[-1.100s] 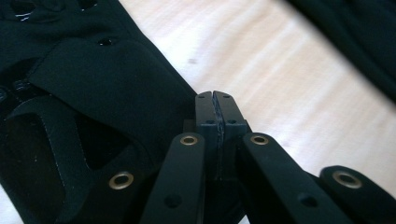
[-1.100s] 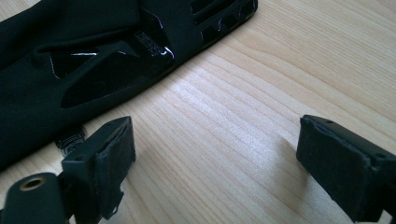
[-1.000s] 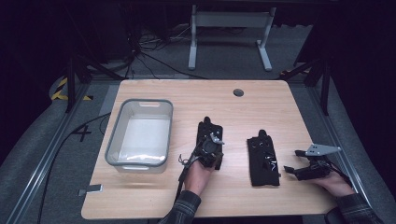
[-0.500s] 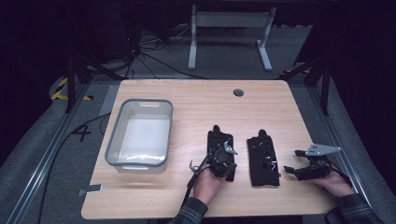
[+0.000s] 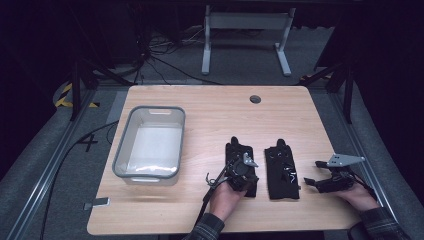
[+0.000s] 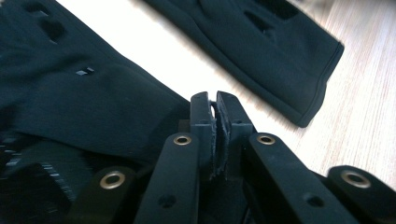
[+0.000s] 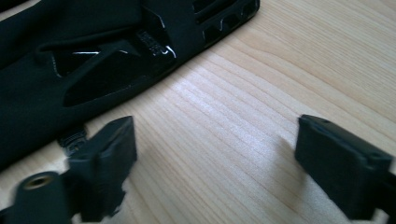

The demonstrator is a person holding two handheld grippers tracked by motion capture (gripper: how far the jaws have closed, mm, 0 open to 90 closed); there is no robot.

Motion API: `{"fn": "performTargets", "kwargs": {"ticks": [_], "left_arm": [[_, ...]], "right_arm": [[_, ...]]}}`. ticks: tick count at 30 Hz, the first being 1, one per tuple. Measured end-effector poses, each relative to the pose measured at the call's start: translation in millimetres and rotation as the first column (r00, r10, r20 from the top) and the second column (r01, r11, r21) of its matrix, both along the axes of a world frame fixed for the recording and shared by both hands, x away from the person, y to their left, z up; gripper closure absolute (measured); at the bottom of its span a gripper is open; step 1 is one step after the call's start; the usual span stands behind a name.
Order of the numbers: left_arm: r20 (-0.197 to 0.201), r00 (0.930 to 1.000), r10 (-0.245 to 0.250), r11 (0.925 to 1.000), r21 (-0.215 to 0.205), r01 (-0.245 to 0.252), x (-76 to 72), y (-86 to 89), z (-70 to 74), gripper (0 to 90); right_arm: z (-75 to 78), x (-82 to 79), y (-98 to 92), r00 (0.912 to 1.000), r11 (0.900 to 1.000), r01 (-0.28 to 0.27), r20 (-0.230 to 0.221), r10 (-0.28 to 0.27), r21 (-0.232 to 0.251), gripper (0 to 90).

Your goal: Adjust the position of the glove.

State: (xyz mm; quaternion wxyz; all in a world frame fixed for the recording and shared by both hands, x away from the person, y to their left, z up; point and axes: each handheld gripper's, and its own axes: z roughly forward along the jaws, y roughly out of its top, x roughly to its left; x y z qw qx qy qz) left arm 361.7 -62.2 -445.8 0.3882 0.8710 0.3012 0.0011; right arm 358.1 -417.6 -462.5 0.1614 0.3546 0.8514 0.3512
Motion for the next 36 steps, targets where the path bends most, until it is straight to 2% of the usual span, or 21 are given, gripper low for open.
{"fn": "performTargets", "kwargs": {"ticks": [3, 4, 9, 12, 15, 17, 18, 23, 24, 32, 36], "left_arm": [[0.030, 0.9990, 0.033, 0.9994, 0.013, -0.033, 2.2, 11.4, 6.4, 86.2], [0.036, 0.9985, 0.040, 0.9990, 0.018, -0.041, 2.9, 14.6, 7.8, 87.0], [0.070, 0.9919, 0.107, 0.9935, 0.034, -0.109, 11.0, 35.9, 13.2, 89.3], [0.080, 0.9859, 0.147, 0.9878, 0.040, -0.151, 18.5, 46.0, 12.1, 89.5], [0.071, 0.9814, 0.179, 0.9822, 0.046, -0.182, 26.2, 50.5, 7.0, 89.5], [0.068, 0.9816, 0.179, 0.9817, 0.054, -0.183, 28.4, 50.4, 5.0, 89.5], [0.063, 0.9813, 0.182, 0.9804, 0.064, -0.186, 30.6, 49.5, 2.0, 89.5], [0.053, 0.9859, 0.159, 0.9795, 0.117, -0.164, 35.3, 42.2, -7.0, 89.5], [0.053, 0.9878, 0.146, 0.9815, 0.117, -0.152, 35.4, 39.7, -8.5, 89.6], [0.060, 0.9905, 0.124, 0.9837, 0.124, -0.131, 32.1, 34.1, -8.3, 89.7], [0.055, 0.9941, 0.094, 0.9878, 0.119, -0.100, 29.5, 30.0, -8.6, 89.8]], "right_arm": [[4.0, 0.7, 1.4, 0.9998, 1.000, 0.001, -0.020, -0.001, 0.007, 35.1], [6.8, 0.3, 2.5, 0.9998, 1.000, -0.007, -0.016, 0.007, 0.017, 42.5], [16.6, 1.4, 11.8, 0.9990, 0.998, -0.044, 0.012, 0.044, 0.041, 68.6], [20.9, 7.7, 23.5, 0.9966, 0.995, -0.081, 0.019, 0.080, 0.050, 81.2], [21.9, 14.8, 35.8, 0.9940, 0.993, -0.110, 0.011, 0.109, 0.049, 89.0], [21.0, 17.2, 40.3, 0.9929, 0.992, -0.119, 0.006, 0.119, 0.043, 89.8], [18.1, 22.1, 46.6, 0.9914, 0.991, -0.130, -0.008, 0.130, 0.023, 90.0], [12.4, 29.8, 53.1, 0.9899, 0.990, -0.139, -0.028, 0.139, -0.003, 90.0], [10.8, 31.6, 54.8, 0.9894, 0.990, -0.142, -0.030, 0.142, -0.003, 90.0], [10.6, 32.7, 60.0, 0.9885, 0.989, -0.148, -0.031, 0.148, -0.002, 90.0], [10.8, 32.5, 64.1, 0.9873, 0.988, -0.156, -0.031, 0.156, -0.006, 90.0]]}}
